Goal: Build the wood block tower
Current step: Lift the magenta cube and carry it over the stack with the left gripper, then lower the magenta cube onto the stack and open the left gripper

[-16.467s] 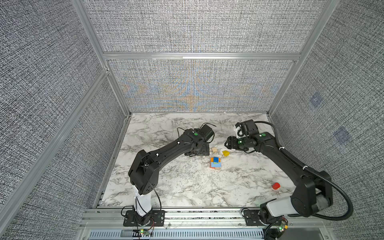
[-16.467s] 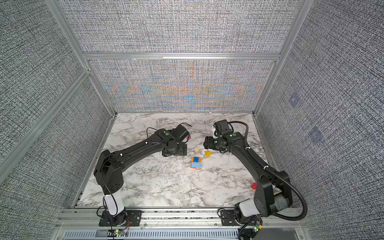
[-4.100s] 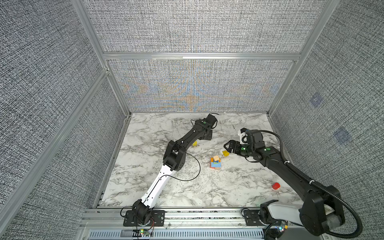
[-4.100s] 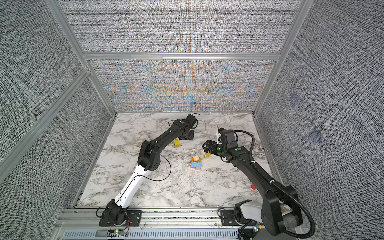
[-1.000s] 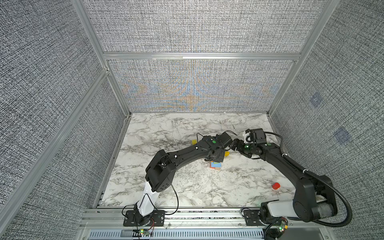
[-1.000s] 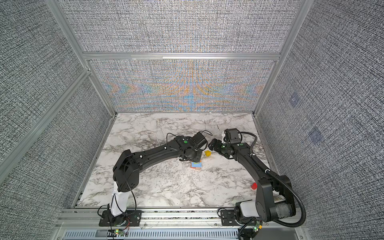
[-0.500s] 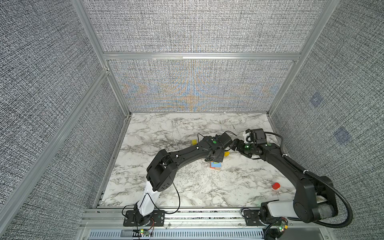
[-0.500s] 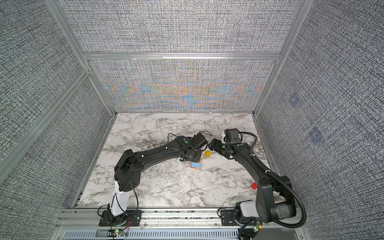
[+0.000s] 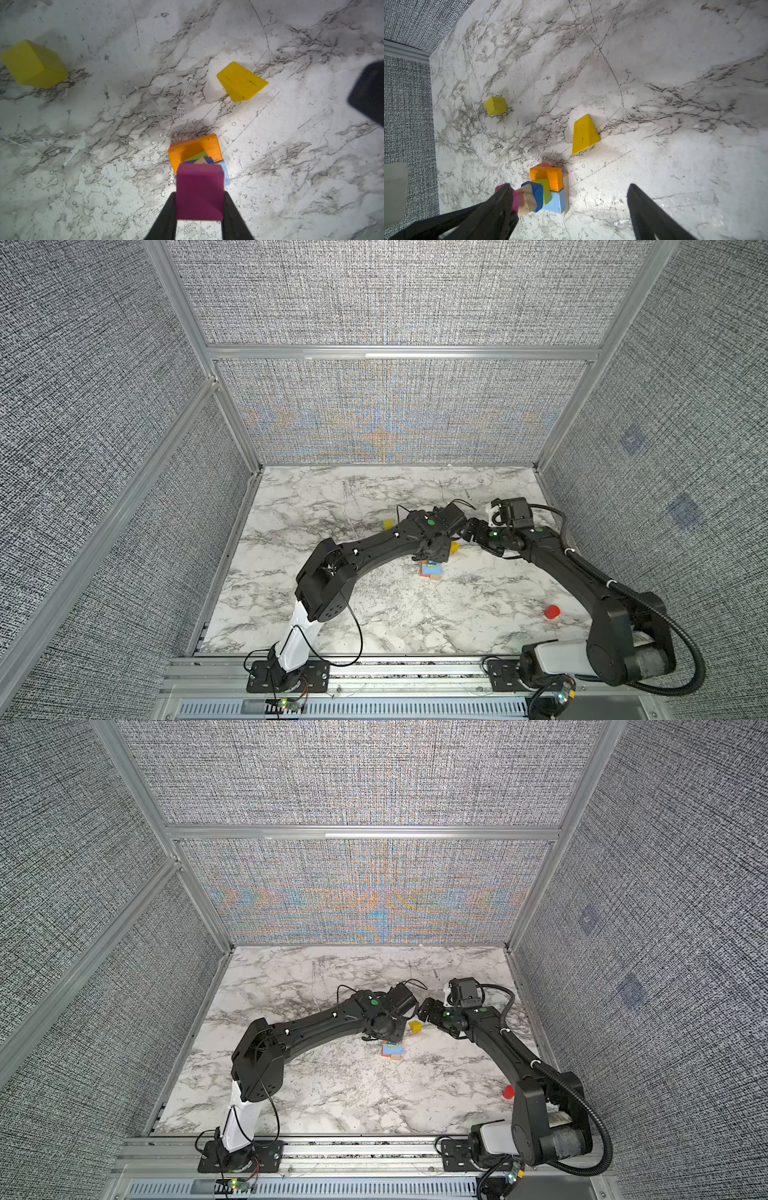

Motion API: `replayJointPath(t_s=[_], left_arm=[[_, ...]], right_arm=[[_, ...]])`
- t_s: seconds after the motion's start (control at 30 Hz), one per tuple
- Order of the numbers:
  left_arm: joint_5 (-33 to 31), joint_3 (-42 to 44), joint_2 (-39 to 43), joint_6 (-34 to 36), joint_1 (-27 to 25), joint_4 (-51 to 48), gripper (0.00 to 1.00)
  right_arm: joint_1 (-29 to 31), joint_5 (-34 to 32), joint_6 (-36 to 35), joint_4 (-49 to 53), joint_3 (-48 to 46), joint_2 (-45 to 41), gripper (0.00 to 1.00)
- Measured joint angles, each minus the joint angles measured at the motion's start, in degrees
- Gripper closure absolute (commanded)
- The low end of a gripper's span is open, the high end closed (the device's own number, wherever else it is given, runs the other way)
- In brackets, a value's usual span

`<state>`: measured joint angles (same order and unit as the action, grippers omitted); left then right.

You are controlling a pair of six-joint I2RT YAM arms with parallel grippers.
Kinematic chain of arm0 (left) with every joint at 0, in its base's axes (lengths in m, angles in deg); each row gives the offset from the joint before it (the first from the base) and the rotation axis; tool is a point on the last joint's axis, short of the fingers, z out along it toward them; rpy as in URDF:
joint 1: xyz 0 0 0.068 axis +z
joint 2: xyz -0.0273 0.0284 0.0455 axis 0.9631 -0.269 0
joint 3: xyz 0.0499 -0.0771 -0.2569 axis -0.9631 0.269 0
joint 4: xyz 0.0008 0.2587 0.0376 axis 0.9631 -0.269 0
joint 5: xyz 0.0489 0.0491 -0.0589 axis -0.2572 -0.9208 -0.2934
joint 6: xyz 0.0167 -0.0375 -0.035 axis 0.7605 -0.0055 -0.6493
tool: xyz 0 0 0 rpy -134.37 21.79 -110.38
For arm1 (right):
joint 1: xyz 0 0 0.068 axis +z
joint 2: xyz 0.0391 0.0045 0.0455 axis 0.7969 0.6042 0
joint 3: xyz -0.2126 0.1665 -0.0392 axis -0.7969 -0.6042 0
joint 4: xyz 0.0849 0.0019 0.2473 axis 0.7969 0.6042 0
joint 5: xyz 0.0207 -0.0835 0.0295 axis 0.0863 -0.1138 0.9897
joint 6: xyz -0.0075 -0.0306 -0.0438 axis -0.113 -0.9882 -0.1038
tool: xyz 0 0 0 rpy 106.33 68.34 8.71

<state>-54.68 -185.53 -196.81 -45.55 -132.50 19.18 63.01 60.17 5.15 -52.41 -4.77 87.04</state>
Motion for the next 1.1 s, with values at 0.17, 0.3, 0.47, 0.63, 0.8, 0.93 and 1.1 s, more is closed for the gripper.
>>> replayJointPath(t_s=[0.17, 0.3, 0.47, 0.63, 0.8, 0.93, 1.1], left_arm=[[0.0, 0.3, -0.1, 0.0, 0.0, -0.1, 0.66], [0.0, 0.6, -0.1, -0.2, 0.0, -0.5, 0.63], [0.0, 0.7, -0.1, -0.2, 0.0, -0.5, 0.5], [0.0, 0.7, -0.1, -0.2, 0.0, -0.9, 0.41], [-0.1, 0.7, 0.8, -0.1, 0.0, -1.6, 0.12], [-1.5, 1.4, 3.9, 0.1, 0.0, -2.0, 0.01], [-4.2, 1.9, 5.9, 0.0, 0.0, -3.8, 0.01]], right_arm=[[-0.1, 0.0, 0.0, 0.0, -0.1, -0.2, 0.11], [-0.1, 0.0, 0.0, 0.0, -0.1, -0.2, 0.11], [-0.1, 0.0, 0.0, 0.0, -0.1, -0.2, 0.11], [-0.1, 0.0, 0.0, 0.0, -0.1, -0.2, 0.11], [-0.1, -1.7, -0.7, 1.8, 1.2, -0.3, 0.11], [-0.8, -4.9, -1.9, 4.8, 2.8, -0.6, 0.11], [-2.2, -9.7, -2.5, 10.1, 3.8, -0.6, 0.12]])
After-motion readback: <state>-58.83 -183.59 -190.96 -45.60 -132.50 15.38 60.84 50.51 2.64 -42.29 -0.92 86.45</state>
